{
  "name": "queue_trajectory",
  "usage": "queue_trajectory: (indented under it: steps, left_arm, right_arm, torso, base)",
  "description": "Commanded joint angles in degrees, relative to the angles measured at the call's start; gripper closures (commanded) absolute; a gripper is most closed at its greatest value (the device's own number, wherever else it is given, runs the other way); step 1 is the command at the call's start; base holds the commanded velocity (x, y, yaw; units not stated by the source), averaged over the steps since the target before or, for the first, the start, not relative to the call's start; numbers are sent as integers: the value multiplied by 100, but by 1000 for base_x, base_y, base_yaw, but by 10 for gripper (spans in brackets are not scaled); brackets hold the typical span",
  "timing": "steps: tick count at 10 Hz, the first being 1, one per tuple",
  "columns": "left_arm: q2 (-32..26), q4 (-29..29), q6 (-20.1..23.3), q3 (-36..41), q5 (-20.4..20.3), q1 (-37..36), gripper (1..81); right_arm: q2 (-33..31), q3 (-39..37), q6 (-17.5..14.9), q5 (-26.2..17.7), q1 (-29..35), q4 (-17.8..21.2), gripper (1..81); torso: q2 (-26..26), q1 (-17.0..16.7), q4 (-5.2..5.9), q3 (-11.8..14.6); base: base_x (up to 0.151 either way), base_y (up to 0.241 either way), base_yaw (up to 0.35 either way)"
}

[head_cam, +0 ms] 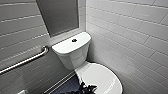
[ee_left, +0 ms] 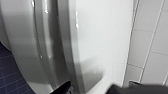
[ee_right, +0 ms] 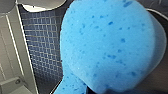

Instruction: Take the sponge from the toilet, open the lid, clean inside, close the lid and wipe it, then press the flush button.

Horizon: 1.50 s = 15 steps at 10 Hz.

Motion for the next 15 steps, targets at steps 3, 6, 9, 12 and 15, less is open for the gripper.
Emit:
queue_trajectory:
  steps: [3, 6, 9, 12, 15]
  left_arm:
    - [-53, 42, -180, 1193, -677, -1153, 10]
    - [-247, 51, -313, 1527, -800, -1206, 10]
    - [-326, 51, -436, 1598, -843, -1206, 10]
    - [-510, 51, -594, 1764, -949, -1250, 10]
    - [-950, 51, -1260, 2019, -1466, -1338, 10]
  right_arm:
    - [-186, 102, -4, -308, 114, -151, 811]
    - [-186, 137, -4, -308, 122, -151, 811]
    - [-186, 146, -4, -308, 113, -151, 811]
    - [-186, 155, -4, -308, 113, -151, 811]
    - [-195, 216, -4, -308, 113, -151, 811]
  torso:
    - [0, 0, 0, -2]
    - [2, 0, 0, 203]
    - [2, 2, 0, 280]
    - [0, 2, 0, 376]
    - [2, 2, 0, 374]
  base:
    - [0, 0, 0]
    - [0, 0, 0]
    - [0, 0, 0]
    - [0, 0, 0]
    - [0, 0, 0]
